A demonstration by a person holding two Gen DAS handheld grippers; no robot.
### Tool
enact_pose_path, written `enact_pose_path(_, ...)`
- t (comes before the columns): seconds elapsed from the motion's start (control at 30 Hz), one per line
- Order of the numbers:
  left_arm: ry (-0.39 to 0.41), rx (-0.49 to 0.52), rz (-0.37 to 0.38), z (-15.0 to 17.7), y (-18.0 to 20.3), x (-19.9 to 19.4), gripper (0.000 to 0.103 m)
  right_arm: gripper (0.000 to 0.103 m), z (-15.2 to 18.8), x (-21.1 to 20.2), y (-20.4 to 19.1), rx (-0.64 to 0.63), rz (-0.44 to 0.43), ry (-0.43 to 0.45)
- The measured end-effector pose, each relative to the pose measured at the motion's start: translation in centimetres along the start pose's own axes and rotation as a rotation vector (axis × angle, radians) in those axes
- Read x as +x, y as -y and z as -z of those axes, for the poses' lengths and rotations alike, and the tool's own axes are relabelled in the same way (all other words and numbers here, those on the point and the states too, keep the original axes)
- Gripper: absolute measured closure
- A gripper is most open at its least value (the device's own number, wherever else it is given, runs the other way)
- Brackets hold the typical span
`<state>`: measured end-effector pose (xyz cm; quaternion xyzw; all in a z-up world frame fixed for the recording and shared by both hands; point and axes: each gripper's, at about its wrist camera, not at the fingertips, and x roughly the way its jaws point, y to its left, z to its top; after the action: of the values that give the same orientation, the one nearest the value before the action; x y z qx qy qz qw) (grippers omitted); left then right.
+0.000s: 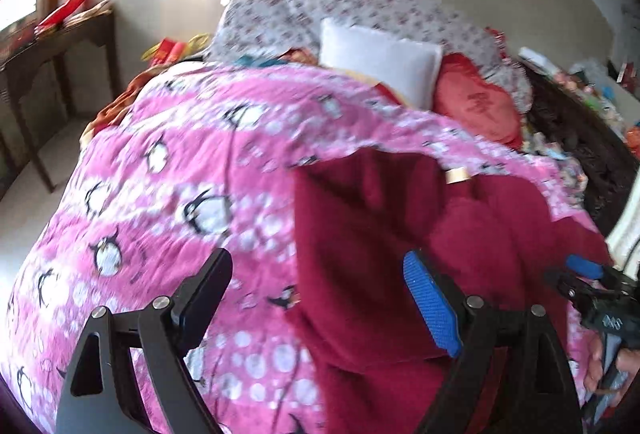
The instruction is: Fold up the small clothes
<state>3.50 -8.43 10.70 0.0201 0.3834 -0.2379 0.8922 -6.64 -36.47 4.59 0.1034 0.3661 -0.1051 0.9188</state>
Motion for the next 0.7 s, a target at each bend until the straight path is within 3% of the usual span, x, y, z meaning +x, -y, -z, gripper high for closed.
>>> enact_pose_path(0.17,-0.047,0.018,-0.047,1.2,0.5,2.7,0.016,0.006,-0.5,4.3,-5.7,-0.153,0.08,-0.026)
enact_pose_path(0.2,-0.052,0.031,-0.061,1.4,0.8,3.1,0.016,0.027,-0.4,5.5,-6.5,-0.209,0.13,-0.039)
enact_pose_path(0.23,-0.057,0.042,-0.075,1.5,1.0,3.5,0.016,0.067,-0.2,6.4,-6.9,-0.26,0.184,-0.043)
enact_pose_path(0.27,-0.064,0.048,-0.086,1.5,1.0,3.9,0.016,0.081,-0.1,6.6,-6.6,-0.266,0.202,-0.039)
enact_pose_path(0.33,-0.082,0.05,-0.099,1.6,0.9,4.6,0.016,0.085,0.0,5.3,-4.4,-0.183,0.164,-0.015)
enact_pose_path(0.47,-0.075,0.03,-0.093,1.5,0.0,4.6,0.016,0.08,2.0,0.0,0.1,-0.104,0.15,0.016)
enact_pose_path(0.5,-0.068,0.029,-0.095,1.4,-0.1,4.4,0.016,0.062,3.3,-1.2,1.7,-0.073,0.154,-0.004)
enact_pose_path(0.53,-0.064,0.028,-0.095,1.3,-0.1,4.3,0.016,0.034,4.0,-1.9,2.7,-0.053,0.161,-0.02)
enact_pose_path(0.57,-0.057,0.025,-0.09,1.2,-0.2,4.0,0.016,0.023,5.0,-2.8,4.1,-0.018,0.15,-0.028)
enact_pose_path(0.6,-0.049,0.023,-0.078,1.0,-0.1,3.7,0.016,0.017,5.7,-3.6,5.3,0.015,0.12,-0.023)
enact_pose_path(0.7,-0.041,0.037,-0.062,0.4,0.6,3.3,0.016,0.017,6.1,-4.9,7.7,0.087,0.078,-0.01)
